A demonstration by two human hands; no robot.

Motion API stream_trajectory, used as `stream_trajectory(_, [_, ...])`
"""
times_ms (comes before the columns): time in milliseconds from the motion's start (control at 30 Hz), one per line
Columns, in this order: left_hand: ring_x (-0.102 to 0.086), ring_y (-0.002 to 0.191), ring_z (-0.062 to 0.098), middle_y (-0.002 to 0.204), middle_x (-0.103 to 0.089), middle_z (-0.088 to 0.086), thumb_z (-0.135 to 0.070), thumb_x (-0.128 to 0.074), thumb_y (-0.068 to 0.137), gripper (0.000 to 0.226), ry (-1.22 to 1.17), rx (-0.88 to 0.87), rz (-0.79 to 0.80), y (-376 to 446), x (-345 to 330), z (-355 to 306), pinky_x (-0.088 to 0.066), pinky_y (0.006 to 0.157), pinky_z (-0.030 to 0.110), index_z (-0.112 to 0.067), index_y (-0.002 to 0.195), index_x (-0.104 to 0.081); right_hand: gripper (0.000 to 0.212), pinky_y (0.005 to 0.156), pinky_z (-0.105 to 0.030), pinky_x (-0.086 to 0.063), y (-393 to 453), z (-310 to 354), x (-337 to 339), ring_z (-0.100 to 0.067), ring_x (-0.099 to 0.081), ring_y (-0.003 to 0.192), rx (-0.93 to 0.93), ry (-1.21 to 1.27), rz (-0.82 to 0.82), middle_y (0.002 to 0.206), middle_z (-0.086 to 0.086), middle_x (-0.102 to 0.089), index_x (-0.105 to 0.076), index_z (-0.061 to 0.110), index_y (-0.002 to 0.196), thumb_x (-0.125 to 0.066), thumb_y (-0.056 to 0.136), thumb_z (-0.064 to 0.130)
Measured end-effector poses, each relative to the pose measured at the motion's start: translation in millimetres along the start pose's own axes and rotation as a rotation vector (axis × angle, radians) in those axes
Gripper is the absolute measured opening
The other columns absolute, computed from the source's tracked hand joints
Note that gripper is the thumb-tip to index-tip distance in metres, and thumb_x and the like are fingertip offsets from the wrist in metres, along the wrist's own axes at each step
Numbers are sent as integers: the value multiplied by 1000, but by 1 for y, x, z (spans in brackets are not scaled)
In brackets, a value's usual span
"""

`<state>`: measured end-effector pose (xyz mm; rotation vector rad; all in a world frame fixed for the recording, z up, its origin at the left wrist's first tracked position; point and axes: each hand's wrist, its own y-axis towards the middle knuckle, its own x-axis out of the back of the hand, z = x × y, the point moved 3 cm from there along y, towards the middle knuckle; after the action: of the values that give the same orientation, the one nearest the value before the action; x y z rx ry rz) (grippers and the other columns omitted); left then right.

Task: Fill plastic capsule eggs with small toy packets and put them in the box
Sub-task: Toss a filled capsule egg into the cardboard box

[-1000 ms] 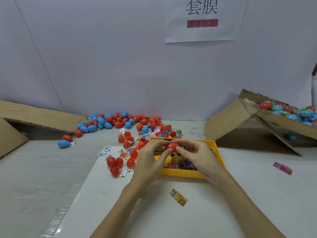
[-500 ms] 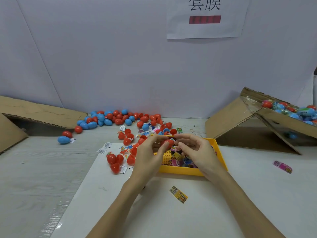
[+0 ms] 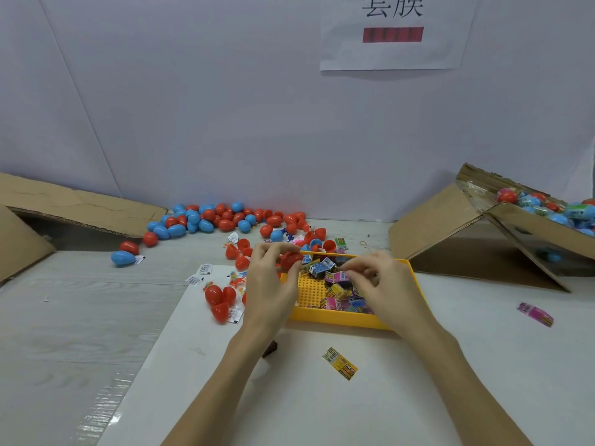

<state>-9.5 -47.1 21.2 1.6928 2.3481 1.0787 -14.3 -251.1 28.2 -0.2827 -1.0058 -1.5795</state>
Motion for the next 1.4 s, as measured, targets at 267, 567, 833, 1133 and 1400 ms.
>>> stream_trajectory(267, [-62, 95, 7, 113, -57, 2, -7, -73, 92, 20, 9, -2, 8, 0, 0, -3, -49, 82, 8, -12, 111, -71, 40, 96, -40, -54, 3, -53, 14, -25, -62, 113, -280, -306, 92, 125, -9, -66, -73, 16, 127, -80, 90, 30])
stream_trajectory(567, [-60, 98, 4, 111, -58, 0, -11, -74, 91, 18, 21, -20, 43, -2, -3, -2, -48, 81, 8, -15, 108, -72, 10, 85, -38, -57, 3, -50, 9, -22, -62, 100, -250, -341, 7, 107, -5, -67, -80, 16, 103, -75, 94, 17])
stream_trajectory(833, [-61, 100, 10, 111, -57, -2, -11, -75, 91, 18, 16, -26, 63, -3, -5, -2, -51, 83, 11, -17, 107, -73, 16, 66, -32, -54, 0, -40, 11, -13, -63, 83, -271, -305, -73, 89, 8, -68, -69, 28, 86, -78, 90, 41])
stream_trajectory(1133, [-63, 101, 9, 114, -61, -4, -17, -75, 92, 19, -46, -20, 109, -4, -7, -5, -56, 84, 20, -19, 111, -72, 11, 63, -19, -47, 0, -35, 13, -7, -67, 77, -260, 128, -67, 79, 12, -73, -79, 23, 85, -78, 91, 31])
stream_trajectory(1400, [-69, 104, 8, 116, -70, -10, -27, -76, 92, 30, -284, 86, 280, -13, -16, -17, -61, 86, 32, -24, 121, -69, 8, 58, -9, -49, -4, -19, 1, 1, -71, 78, -329, 607, 58, 84, 8, -79, -80, 21, 94, -75, 93, 28])
